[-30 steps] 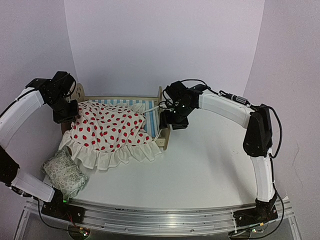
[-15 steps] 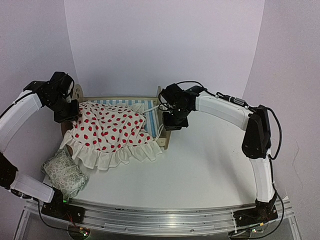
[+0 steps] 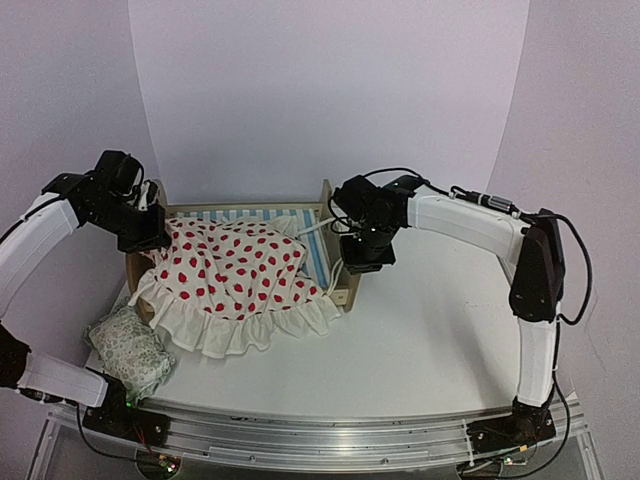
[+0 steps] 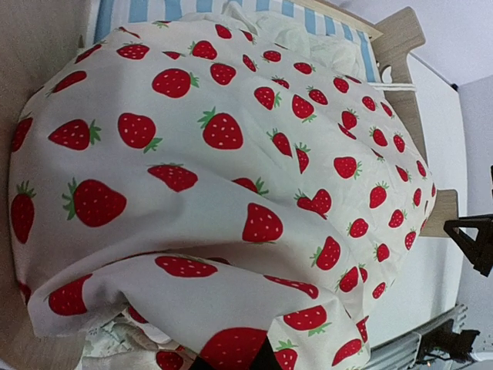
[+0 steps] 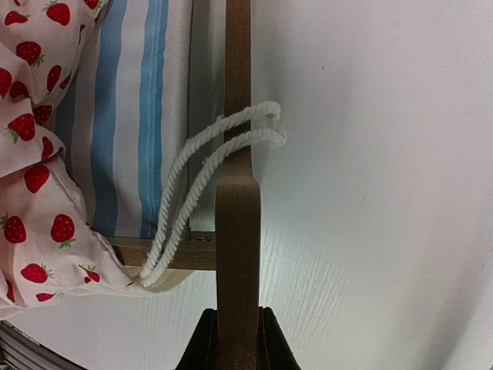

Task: Set up the pet bed
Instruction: Move the bed frame to the center of the board.

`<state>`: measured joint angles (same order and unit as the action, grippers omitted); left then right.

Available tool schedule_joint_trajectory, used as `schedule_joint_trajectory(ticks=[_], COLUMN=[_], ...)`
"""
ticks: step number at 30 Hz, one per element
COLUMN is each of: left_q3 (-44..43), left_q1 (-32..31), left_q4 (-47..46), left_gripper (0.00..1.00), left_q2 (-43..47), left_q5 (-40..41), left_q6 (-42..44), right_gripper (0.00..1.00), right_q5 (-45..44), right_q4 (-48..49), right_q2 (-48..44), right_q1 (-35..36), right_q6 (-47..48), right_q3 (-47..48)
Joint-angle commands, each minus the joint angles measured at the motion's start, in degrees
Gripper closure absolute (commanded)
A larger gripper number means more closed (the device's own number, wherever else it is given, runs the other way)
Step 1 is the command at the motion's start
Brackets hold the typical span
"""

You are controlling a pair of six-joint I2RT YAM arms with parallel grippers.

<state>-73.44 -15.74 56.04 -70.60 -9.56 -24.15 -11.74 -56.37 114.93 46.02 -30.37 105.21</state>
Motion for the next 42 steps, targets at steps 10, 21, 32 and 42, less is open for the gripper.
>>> schedule_joint_trajectory(ticks=[10, 21, 32, 42], left_q3=[7.4, 4.5, 3.8, 4.5], left_q1=[-21.2, -27.1, -28.8, -28.9], left_q4=[-10.1, -9.3, -7.4, -6.2], left_gripper=[0.99, 1.00, 1.00, 1.00], left_q2=[-0.5, -3.8, -3.6, -2.6], left_q5=[-3.0, 1.3, 4.1, 5.1], left_q6=[-13.0, -15.9, -18.0, -18.3], right_gripper=[1.00, 1.00, 1.00, 0.89], right_q5=[-13.2, -12.3, -12.8, -12.5], right_q4=[-13.5, -15.4, -15.3, -13.9], right_q2=[-31.5, -42.2, -45.0, -45.2], right_q1=[0.7, 0.8, 1.2, 1.2], right_q6=[-7.2, -13.5, -16.5, -16.2], right_q3=[-23.0, -35.8, -44.4, -48.2])
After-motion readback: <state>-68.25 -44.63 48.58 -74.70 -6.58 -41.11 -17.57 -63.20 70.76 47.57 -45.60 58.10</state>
